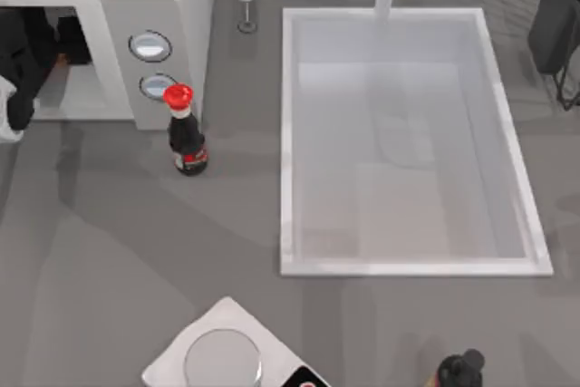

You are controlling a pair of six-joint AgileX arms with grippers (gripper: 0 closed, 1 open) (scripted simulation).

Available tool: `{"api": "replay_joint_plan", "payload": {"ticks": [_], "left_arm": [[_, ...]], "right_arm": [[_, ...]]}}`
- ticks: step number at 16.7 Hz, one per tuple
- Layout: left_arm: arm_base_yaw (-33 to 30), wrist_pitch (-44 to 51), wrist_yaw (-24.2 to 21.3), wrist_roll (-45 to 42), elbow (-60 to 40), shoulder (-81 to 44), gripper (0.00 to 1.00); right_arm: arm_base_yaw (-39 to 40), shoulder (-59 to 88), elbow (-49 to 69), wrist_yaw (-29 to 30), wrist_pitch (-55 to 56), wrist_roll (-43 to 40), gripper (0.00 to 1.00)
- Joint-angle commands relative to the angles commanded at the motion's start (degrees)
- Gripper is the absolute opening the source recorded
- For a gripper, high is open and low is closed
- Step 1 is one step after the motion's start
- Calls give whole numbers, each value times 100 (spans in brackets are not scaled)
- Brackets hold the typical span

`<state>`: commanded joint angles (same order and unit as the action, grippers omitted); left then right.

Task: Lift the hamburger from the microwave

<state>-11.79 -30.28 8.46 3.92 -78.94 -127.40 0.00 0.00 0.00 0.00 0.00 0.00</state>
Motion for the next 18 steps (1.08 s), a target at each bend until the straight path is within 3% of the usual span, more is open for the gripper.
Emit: {"api": "replay_joint_plan", "payload": {"ticks": [6, 10, 13, 18], "left_arm": [[-1719, 741, 1660, 645, 2630, 3171, 0], [-2594, 1122, 2505, 974, 3850, 4436, 0], [-2854, 1232, 2756, 1072, 4155, 4745, 0], [-2719, 1183, 2745, 1048, 4173, 4640, 0]], "right_arm": [[0, 0, 0, 0, 0, 0, 100], [0, 0, 0, 0, 0, 0, 100], [0, 0, 0, 0, 0, 0, 100], [0, 0, 0, 0, 0, 0, 100]]}}
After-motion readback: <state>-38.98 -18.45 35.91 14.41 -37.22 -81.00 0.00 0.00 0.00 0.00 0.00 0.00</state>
